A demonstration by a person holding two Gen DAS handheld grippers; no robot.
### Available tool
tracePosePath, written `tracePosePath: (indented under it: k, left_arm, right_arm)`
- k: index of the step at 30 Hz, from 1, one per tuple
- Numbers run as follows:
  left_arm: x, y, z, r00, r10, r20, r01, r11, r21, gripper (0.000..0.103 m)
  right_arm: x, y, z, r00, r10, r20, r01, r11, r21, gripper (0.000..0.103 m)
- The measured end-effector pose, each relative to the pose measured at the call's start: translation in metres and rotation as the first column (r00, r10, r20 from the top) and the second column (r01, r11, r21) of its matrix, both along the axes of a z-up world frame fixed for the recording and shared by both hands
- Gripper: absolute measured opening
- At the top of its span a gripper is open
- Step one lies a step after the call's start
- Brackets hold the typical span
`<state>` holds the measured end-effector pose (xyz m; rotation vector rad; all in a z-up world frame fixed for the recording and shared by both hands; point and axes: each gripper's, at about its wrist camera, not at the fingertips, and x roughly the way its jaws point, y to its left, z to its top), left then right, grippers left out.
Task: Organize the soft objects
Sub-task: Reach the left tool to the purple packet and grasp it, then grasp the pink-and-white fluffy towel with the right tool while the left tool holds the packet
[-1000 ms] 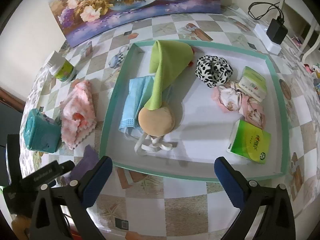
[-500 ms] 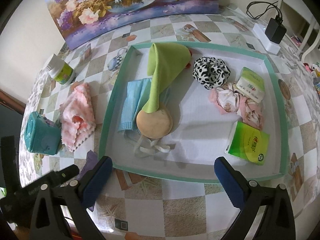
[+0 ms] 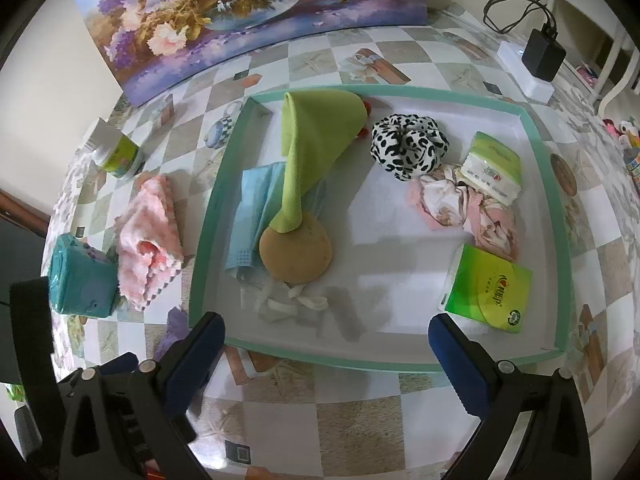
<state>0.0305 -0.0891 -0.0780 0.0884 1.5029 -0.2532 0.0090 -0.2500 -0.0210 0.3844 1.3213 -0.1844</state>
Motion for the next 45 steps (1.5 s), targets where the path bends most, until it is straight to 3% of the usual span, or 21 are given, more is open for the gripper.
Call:
tracePosePath:
  k: [2,5,10,16,21,29,35,40,45]
  left_arm:
    - [0.002,-0.007,-0.004,1.000,-0.017,-0.015,0.017,1.000,0.000,0.070]
    - [-0.001,-0.010,-0.003,1.000,-0.019,-0.006,0.019,1.000,-0.002,0.055]
    - [0.002,0.004,0.001,1.000,0.015,-0.009,-0.016,0.999,-0.033,0.052]
    - [0.009,0.043,0.023,0.991,0.131,0.024,-0.130,0.989,-0.069,0.049]
    - [0.015,0.085,0.029,0.956,0.295,0.012,-0.289,0.944,-0.157,0.047]
    - [-0.001,0.144,0.032,0.872,0.490,-0.005,-0.477,0.846,-0.239,0.047]
    - [-0.004,0.165,0.032,0.816,0.577,-0.028,-0.559,0.778,-0.287,0.047]
    - [-0.001,0.159,0.023,0.801,0.595,-0.057,-0.583,0.756,-0.297,0.047]
    - [0.005,0.154,0.015,0.802,0.594,-0.072,-0.587,0.758,-0.285,0.047]
  right_arm:
    - [0.000,0.000,0.000,1.000,0.000,-0.001,0.000,1.000,-0.002,0.103]
    - [0.000,0.000,-0.001,1.000,0.001,-0.004,-0.001,1.000,-0.006,0.103]
    - [0.001,0.000,-0.002,1.000,0.005,-0.008,-0.005,1.000,-0.013,0.103]
    - [0.002,0.004,-0.001,1.000,0.022,0.011,-0.022,0.999,-0.024,0.103]
    - [0.008,0.016,0.006,0.996,0.064,0.068,-0.064,0.998,-0.004,0.103]
    - [0.033,0.050,0.018,0.967,0.140,0.213,-0.170,0.977,0.130,0.102]
    - [0.054,0.083,0.015,0.938,0.248,0.242,-0.283,0.951,0.122,0.088]
    - [0.071,0.106,0.004,0.918,0.320,0.236,-0.353,0.928,0.115,0.079]
    - [0.085,0.120,-0.015,0.913,0.357,0.199,-0.383,0.917,0.113,0.064]
